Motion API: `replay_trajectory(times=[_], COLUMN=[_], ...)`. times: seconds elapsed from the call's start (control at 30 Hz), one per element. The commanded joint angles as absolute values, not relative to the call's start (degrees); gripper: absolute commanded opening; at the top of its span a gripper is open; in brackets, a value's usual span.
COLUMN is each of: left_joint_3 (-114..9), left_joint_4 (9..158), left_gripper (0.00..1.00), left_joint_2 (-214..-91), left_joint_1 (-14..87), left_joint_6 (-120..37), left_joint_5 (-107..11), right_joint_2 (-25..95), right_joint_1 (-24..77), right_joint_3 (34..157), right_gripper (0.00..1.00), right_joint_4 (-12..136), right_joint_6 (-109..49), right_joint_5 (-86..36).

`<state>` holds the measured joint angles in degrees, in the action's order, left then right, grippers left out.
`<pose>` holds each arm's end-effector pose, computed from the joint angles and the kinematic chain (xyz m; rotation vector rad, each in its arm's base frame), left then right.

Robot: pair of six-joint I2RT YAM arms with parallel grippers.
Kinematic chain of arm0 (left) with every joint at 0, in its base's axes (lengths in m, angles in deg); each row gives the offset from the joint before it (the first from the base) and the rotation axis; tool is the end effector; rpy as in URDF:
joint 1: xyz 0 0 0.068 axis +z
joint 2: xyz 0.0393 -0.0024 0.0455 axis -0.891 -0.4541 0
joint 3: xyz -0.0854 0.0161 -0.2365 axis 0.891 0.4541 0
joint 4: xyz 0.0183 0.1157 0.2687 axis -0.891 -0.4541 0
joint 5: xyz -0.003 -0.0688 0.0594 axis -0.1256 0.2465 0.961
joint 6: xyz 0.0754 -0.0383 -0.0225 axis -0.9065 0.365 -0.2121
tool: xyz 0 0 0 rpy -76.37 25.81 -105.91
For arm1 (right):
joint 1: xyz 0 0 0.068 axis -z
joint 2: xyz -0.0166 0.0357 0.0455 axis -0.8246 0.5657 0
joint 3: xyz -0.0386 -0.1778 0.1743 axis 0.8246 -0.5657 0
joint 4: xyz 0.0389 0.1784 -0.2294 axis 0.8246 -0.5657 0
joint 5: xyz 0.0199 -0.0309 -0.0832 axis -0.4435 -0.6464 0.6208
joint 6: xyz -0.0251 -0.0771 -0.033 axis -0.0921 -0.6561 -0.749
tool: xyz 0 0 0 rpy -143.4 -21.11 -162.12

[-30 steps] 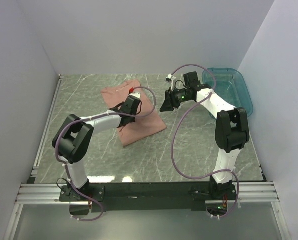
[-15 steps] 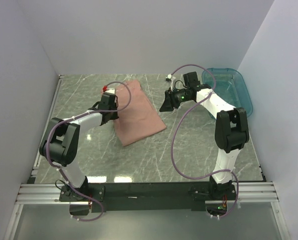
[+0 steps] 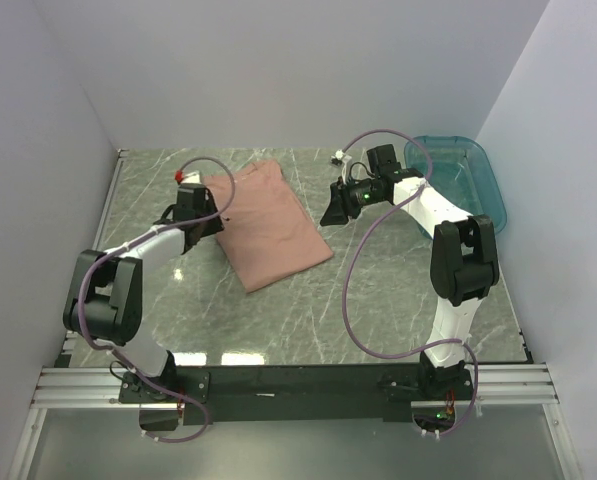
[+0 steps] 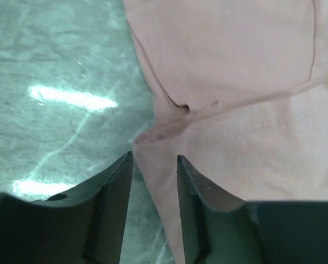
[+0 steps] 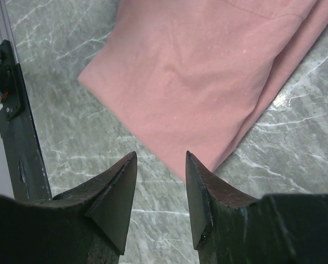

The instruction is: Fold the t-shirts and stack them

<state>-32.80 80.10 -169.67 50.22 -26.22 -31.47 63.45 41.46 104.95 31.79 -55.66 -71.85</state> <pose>0.3897 -0.0766 0.1260 -0.3560 2.2516 -0.1957 0.4185 0.1704 0.1848 -0.9990 2.0673 1.1397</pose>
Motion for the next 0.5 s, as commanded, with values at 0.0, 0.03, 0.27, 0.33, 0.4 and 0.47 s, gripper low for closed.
replay_trajectory(times=[0.0, 0.03, 0.27, 0.33, 0.4, 0.47], left_joint_3=[-32.5, -32.1, -29.3, -28.5, -27.9, -28.0], left_joint_4=[82.4, 82.5, 82.9, 82.3, 83.1, 83.0], left_gripper=[0.42, 0.42, 0.5, 0.5, 0.5, 0.5], left_joint_2=[-167.7, -167.4, -163.8, -163.5, -163.2, -163.9], left_joint_1=[53.4, 53.9, 55.1, 55.3, 55.4, 55.6], left_joint_6=[-23.3, -22.6, -22.5, -21.6, -20.9, -20.1], left_joint_5=[-36.6, -37.4, -44.1, -46.5, -47.7, -47.4], right_joint_2=[62.7, 62.7, 63.4, 63.7, 64.2, 64.9], right_joint_1=[41.7, 41.7, 41.4, 41.2, 41.1, 41.0], right_joint_3=[106.2, 106.1, 107.8, 107.7, 107.5, 107.4], right_gripper=[0.48, 0.48, 0.48, 0.48, 0.48, 0.48], right_joint_4=[31.2, 31.1, 27.0, 27.4, 28.0, 29.5], right_joint_6=[-57.2, -57.2, -62.2, -62.3, -61.0, -58.6], right_joint_5=[-72.3, -72.4, -69.2, -66.9, -65.9, -64.5])
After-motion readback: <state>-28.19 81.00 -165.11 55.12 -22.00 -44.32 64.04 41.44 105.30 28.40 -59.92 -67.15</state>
